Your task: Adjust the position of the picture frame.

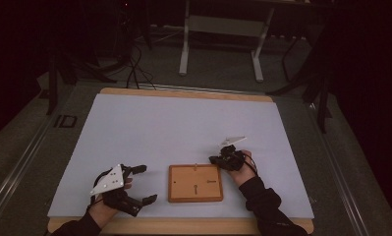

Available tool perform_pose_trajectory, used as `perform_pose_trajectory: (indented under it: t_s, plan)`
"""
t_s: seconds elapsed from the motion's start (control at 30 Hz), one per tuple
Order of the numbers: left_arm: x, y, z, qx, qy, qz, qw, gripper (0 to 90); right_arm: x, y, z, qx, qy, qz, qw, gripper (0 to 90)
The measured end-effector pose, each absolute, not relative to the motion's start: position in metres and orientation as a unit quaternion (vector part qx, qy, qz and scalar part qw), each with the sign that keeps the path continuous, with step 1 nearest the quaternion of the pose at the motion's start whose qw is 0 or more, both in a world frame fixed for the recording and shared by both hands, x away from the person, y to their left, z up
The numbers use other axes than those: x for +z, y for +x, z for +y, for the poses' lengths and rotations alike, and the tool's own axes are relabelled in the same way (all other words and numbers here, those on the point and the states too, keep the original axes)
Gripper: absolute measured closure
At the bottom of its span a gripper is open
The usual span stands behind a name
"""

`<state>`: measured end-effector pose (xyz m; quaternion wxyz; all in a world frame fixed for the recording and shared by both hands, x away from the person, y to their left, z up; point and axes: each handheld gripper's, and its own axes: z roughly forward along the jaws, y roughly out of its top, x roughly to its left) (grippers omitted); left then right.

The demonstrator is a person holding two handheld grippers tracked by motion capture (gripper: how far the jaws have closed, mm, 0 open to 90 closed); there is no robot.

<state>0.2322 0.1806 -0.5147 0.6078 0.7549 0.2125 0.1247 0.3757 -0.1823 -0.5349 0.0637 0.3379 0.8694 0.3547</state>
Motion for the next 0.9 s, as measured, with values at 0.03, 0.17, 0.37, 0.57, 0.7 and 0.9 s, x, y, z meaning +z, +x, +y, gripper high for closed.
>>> perform_pose_trajectory:
  t_s: [0.03, 0.17, 0.37, 0.57, 0.7, 0.9]
  plan:
    - [-0.515, 0.232, 0.181, 0.125, 0.755, 0.212, 0.608, 1.6, -0.535, 0.375, -0.183, 0.355, 0.338, 0.870, 0.060, 90.0]
    - [-0.516, 0.237, 0.174, 0.113, 0.758, 0.212, 0.606, 1.6, -0.534, 0.373, -0.183, 0.360, 0.335, 0.869, 0.064, 90.0]
    - [-0.516, 0.249, 0.166, 0.100, 0.770, 0.214, 0.593, 1.6, -0.526, 0.369, -0.188, 0.376, 0.334, 0.860, 0.082, 83.8]
    - [-0.517, 0.258, 0.154, 0.091, 0.781, 0.221, 0.577, 1.7, -0.512, 0.360, -0.200, 0.393, 0.329, 0.853, 0.096, 78.3]
    - [-0.516, 0.263, 0.149, 0.080, 0.784, 0.222, 0.574, 1.7, -0.507, 0.353, -0.203, 0.397, 0.326, 0.852, 0.101, 73.2]
    - [-0.511, 0.276, 0.137, 0.065, 0.790, 0.208, 0.573, 1.9, -0.498, 0.335, -0.209, 0.426, 0.317, 0.841, 0.102, 50.3]
